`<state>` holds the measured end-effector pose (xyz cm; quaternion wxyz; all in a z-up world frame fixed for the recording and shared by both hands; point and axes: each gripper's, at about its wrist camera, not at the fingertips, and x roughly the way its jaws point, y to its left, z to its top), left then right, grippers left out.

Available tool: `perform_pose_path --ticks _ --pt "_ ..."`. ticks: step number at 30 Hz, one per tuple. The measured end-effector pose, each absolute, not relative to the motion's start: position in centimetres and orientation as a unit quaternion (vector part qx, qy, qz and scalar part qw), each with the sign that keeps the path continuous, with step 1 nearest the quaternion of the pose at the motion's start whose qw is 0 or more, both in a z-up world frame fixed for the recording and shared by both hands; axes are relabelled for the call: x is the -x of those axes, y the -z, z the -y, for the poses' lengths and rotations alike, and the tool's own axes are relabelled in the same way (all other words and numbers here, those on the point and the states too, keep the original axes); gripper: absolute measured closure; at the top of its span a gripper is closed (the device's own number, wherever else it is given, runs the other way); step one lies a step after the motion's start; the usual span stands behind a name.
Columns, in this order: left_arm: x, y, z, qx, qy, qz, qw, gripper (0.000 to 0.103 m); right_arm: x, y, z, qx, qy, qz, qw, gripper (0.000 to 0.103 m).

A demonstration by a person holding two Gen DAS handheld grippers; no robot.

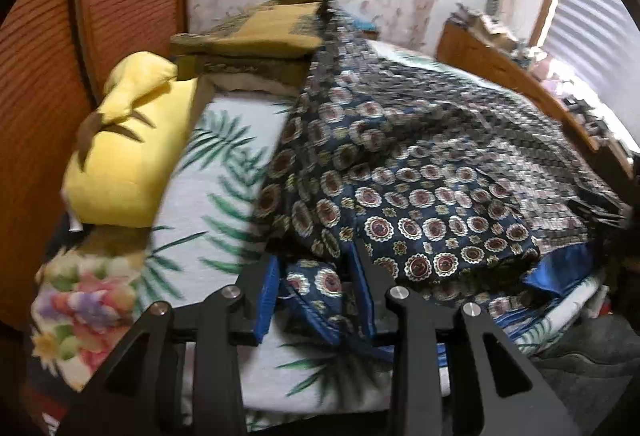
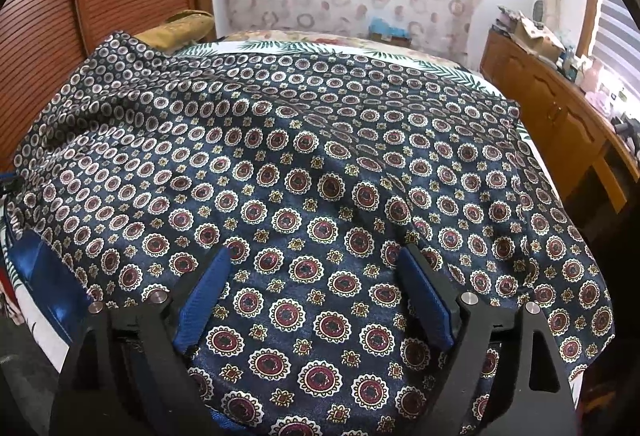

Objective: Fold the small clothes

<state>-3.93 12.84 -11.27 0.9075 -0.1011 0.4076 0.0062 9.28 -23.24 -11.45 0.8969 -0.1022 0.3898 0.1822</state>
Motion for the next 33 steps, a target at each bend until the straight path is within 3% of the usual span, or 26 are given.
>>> perform_pose_path --ticks 6,8,18,33 --pt "2.8 11.3 -13.0 0.143 0.024 -0.396 0.907 0.098 -9.3 11.5 23.2 0.102 -0.182 -0.390 0.897 0.015" --pt "2.7 11.1 -13.3 0.164 0.031 -0.382 0.909 0.100 -9.3 11.4 23.2 0.102 -0.182 -0.390 0.897 0.015" --pt "1.9 5.6 -10.4 0.154 0.077 -0.302 0.938 0.102 -9.4 11.4 23.2 0.101 -0.187 -0.393 0.895 0.015" --pt "-5.7 -2.4 3.3 0.077 0.255 -0.250 0.931 0.102 -8.4 8.3 30.2 0.075 -0.124 -0.335 0.931 0.016"
